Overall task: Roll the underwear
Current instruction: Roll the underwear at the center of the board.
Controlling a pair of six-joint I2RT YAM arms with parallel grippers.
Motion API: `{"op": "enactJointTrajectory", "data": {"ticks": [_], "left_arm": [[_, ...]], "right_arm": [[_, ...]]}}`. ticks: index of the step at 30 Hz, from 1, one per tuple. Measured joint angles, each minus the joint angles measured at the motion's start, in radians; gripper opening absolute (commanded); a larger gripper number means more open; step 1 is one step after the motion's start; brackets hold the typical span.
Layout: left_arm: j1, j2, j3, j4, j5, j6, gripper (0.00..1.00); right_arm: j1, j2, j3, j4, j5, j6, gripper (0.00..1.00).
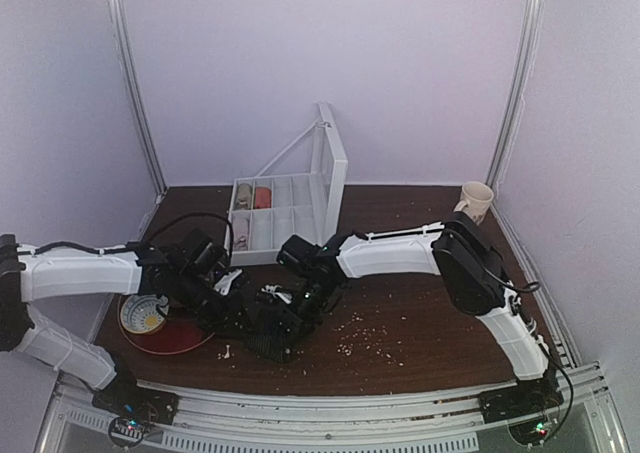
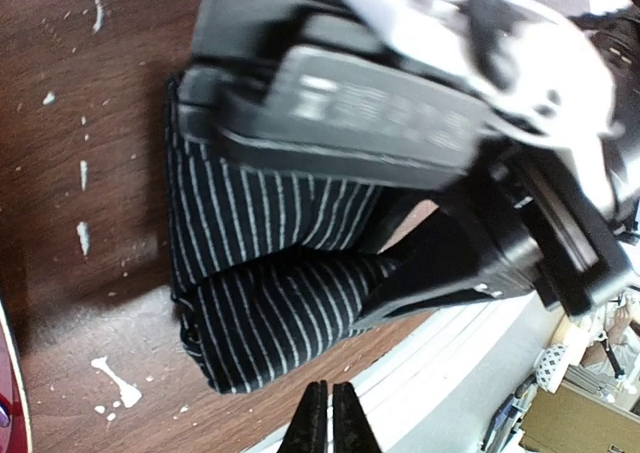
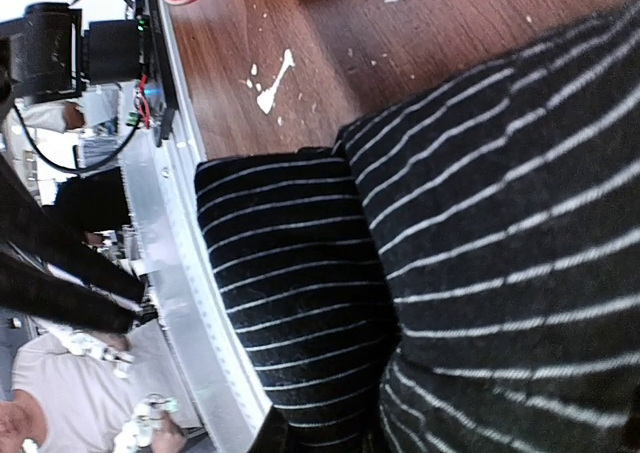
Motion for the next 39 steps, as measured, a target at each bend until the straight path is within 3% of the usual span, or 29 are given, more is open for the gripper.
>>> {"op": "enactJointTrajectory", "data": {"ticks": [18, 28, 39], "left_arm": [[-0.064, 0.138, -0.010, 0.087, -0.052, -0.019, 0.07], [-0.064, 0.230, 0.041, 0.102, -0.039, -0.031, 0.06], [-0.064, 0.264, 0.051, 0.164, -0.024, -0.042, 0.06]], "right_arm": [[-0.024, 0.021, -0.018, 0.026, -0.063, 0.045, 0.00], [-0.031, 0.002, -0.056, 0.030, -0.032, 0.033, 0.30], [-0.024, -0.157, -0.224, 0.077, 0.146, 0.013, 0.36]]}}
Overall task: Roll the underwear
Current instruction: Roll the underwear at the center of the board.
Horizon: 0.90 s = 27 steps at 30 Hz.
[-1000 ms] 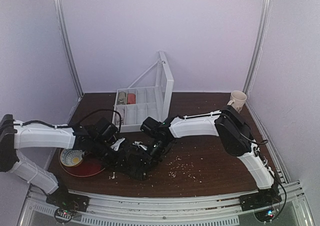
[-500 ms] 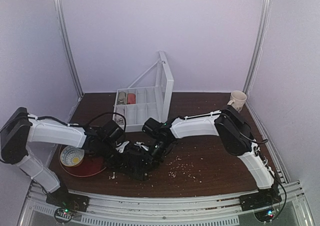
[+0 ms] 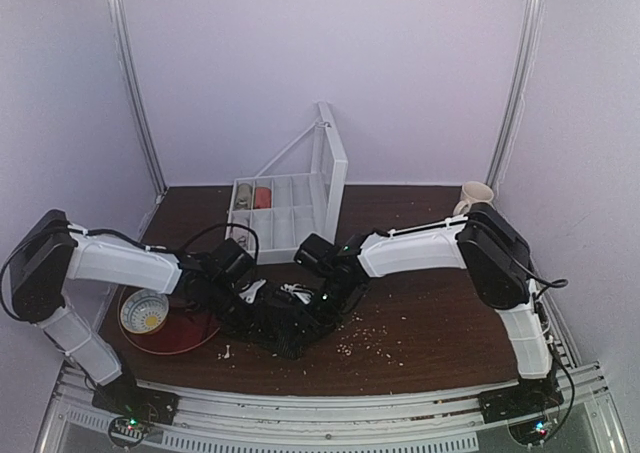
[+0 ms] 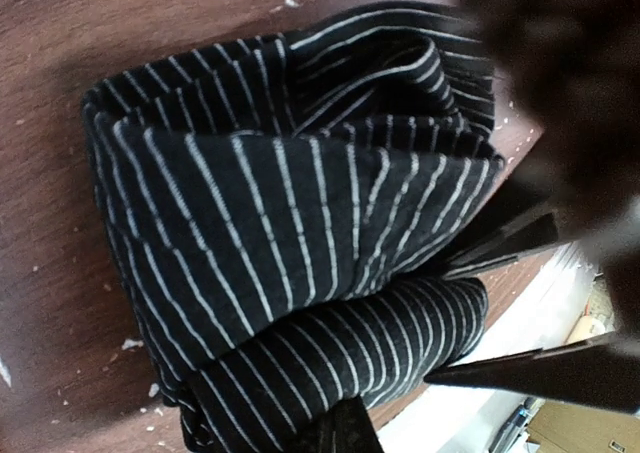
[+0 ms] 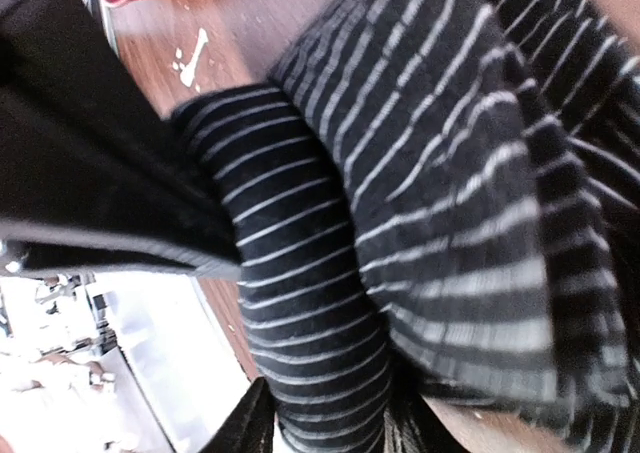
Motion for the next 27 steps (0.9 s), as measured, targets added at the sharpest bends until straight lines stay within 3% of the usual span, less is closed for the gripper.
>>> {"op": "enactJointTrajectory", "data": {"ticks": [8, 15, 21, 27], "left_arm": [[0.000, 0.014, 0.007, 0.006, 0.014, -0.003, 0.05], [0.003, 0.038, 0.023, 0.012, 0.038, -0.005, 0.03], [0.020, 0.056, 0.032, 0.011, 0.079, -0.010, 0.03], [0.035, 0.074, 0.043, 0.003, 0.116, -0.010, 0.03]], "right_arm": [[0.000, -0.192, -0.208, 0.183, 0.113, 0.046, 0.37], [0.043, -0.362, -0.323, 0.295, 0.356, 0.021, 0.38], [0.236, -0.379, -0.326, 0.308, 0.664, -0.126, 0.42], [0.401, -0.293, -0.316, 0.316, 0.962, -0.304, 0.46]]}}
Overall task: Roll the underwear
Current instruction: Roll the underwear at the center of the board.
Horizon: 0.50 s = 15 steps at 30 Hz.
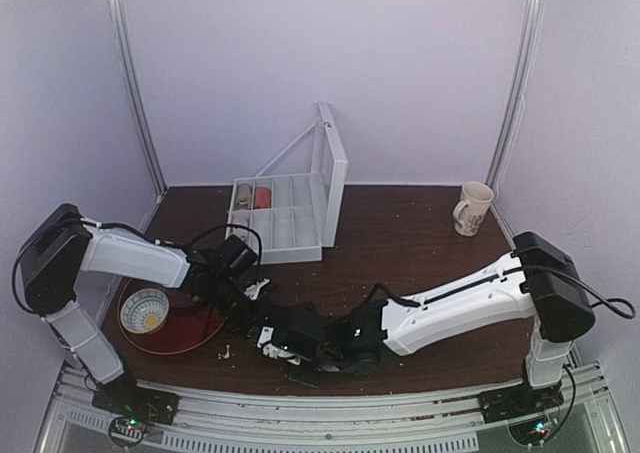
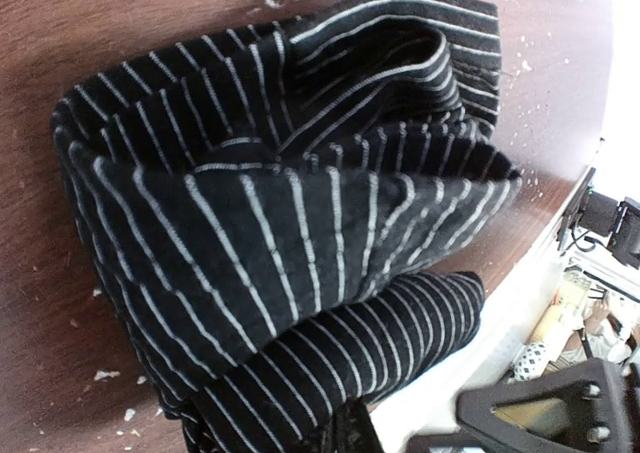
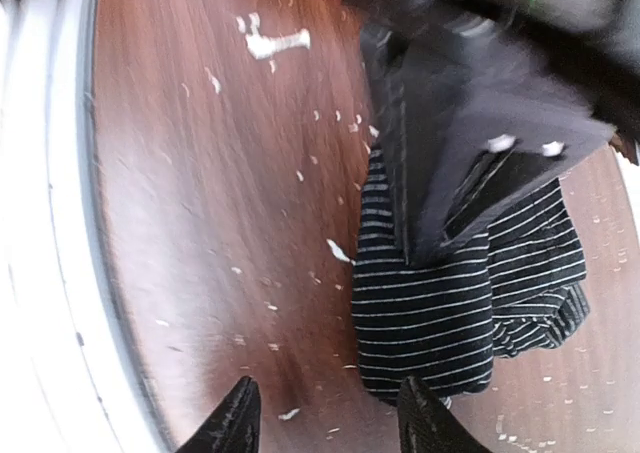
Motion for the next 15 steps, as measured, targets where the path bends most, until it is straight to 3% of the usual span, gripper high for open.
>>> {"op": "enactJointTrajectory", "data": {"ticks": [7, 15], "left_arm": [[0.002, 0.003, 0.000, 0.001, 0.010, 0.000, 0.03], [0.004, 0.004, 0.000, 0.006, 0.012, 0.000, 0.04]], "right_arm": [[0.033, 0.103, 0.039, -0.002, 0.221, -0.135, 0.47], [0.048, 0.168, 0.072, 0.007, 0.356, -0.235, 0.48]]}}
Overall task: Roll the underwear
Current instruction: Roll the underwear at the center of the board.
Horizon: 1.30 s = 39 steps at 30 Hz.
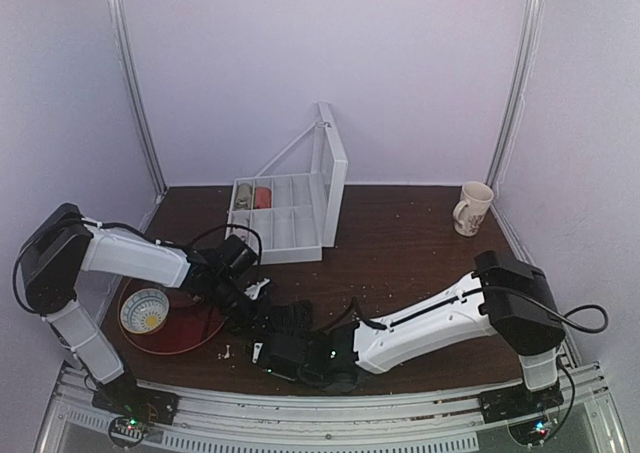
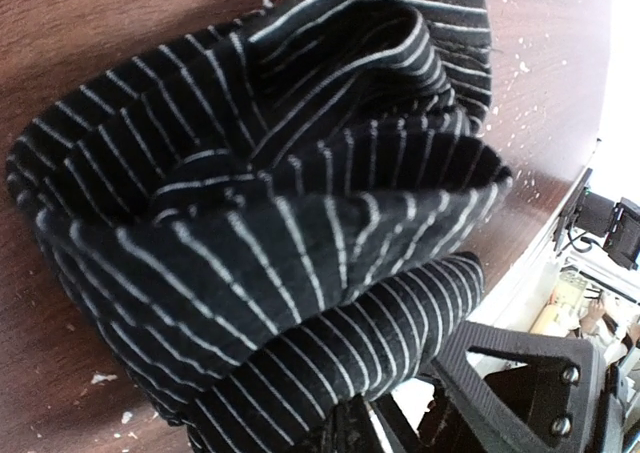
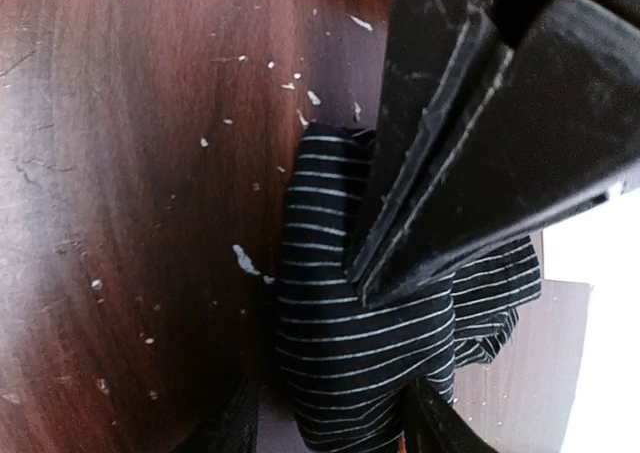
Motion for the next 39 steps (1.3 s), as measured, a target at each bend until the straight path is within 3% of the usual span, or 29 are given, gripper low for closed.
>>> {"op": "enactJointTrajectory", "data": {"ticks": [8, 12, 20, 28, 39], "left_arm": [[0.000, 0.003, 0.000, 0.004, 0.004, 0.000, 0.04], [0.001, 0.007, 0.000, 0.008, 0.012, 0.000, 0.04], [0.002, 0.010, 0.000, 0.010, 0.018, 0.001, 0.04], [0.005, 0.010, 0.000, 0.008, 0.021, 0.006, 0.06], [0.101, -0.095, -0.024, -0.085, 0.005, 0.035, 0.14]], "right_arm": [[0.010, 0.039, 0.017, 0.049, 0.100, -0.085, 0.47], [0.012, 0.061, 0.027, 0.071, 0.128, -0.114, 0.27], [0.016, 0.074, 0.029, 0.076, 0.145, -0.131, 0.00], [0.015, 0.071, 0.029, 0.071, 0.133, -0.124, 0.00], [-0.020, 0.026, 0.052, 0.014, -0.056, -0.034, 0.00]]}}
